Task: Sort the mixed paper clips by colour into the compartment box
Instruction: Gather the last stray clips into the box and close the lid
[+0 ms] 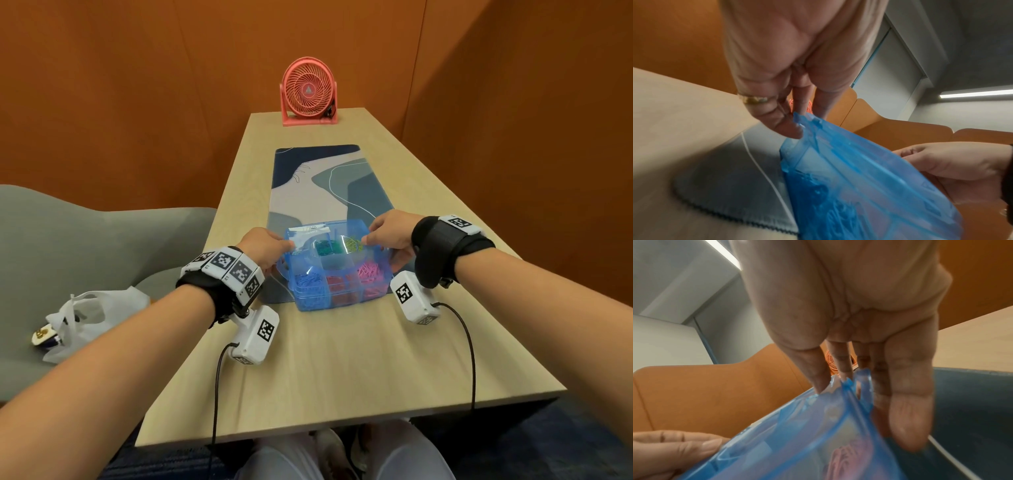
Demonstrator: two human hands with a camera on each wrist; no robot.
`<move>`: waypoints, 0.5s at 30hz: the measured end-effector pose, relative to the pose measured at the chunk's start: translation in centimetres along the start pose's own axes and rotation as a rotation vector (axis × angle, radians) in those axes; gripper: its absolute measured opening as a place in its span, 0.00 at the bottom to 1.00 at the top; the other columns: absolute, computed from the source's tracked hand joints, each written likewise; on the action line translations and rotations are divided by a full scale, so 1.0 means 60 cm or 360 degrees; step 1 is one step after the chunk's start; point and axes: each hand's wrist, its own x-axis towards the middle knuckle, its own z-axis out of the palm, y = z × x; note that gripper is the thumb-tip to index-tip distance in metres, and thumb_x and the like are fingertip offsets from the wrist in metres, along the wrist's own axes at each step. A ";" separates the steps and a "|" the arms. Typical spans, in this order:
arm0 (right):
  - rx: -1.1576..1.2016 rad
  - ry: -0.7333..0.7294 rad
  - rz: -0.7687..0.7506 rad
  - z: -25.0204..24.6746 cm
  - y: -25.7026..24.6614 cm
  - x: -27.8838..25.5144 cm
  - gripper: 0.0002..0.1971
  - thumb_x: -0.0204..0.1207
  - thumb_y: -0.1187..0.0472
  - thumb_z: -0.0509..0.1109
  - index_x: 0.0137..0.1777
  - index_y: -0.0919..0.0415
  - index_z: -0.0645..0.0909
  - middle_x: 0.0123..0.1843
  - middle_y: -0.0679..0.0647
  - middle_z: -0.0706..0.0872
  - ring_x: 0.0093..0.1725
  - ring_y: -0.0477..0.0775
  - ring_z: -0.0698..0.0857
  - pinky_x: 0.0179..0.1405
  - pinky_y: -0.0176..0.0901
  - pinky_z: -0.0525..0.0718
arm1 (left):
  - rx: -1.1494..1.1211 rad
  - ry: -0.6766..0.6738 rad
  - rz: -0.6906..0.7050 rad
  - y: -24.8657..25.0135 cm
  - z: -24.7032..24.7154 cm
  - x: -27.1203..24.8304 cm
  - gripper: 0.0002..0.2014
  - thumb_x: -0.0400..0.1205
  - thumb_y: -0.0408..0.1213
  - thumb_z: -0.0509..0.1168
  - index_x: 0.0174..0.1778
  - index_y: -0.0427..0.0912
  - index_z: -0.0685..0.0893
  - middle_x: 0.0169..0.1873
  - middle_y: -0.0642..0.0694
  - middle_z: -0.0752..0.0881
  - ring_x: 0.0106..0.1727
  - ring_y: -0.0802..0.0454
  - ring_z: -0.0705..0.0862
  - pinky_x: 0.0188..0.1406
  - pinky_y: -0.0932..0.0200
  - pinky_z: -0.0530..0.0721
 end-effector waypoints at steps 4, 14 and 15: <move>0.0021 0.0045 -0.0026 0.003 0.001 0.002 0.15 0.83 0.56 0.65 0.63 0.65 0.79 0.54 0.63 0.88 0.50 0.63 0.90 0.52 0.59 0.89 | -0.0008 0.0028 0.0013 0.000 0.000 0.004 0.07 0.79 0.38 0.69 0.45 0.38 0.86 0.47 0.35 0.87 0.54 0.35 0.86 0.54 0.39 0.86; 0.0010 0.0025 0.0069 0.005 -0.003 0.024 0.18 0.85 0.53 0.60 0.65 0.67 0.78 0.55 0.65 0.88 0.53 0.63 0.89 0.55 0.57 0.88 | -0.0048 0.0045 -0.0034 0.001 0.000 0.020 0.09 0.78 0.41 0.70 0.47 0.37 0.86 0.45 0.34 0.88 0.50 0.36 0.88 0.51 0.40 0.87; 0.0092 0.0012 0.0105 0.004 -0.002 0.028 0.18 0.84 0.53 0.62 0.65 0.65 0.78 0.54 0.64 0.88 0.52 0.62 0.90 0.54 0.57 0.88 | -0.0072 0.0023 -0.0041 0.002 0.000 0.021 0.07 0.79 0.40 0.70 0.47 0.39 0.85 0.44 0.36 0.88 0.50 0.37 0.88 0.51 0.40 0.87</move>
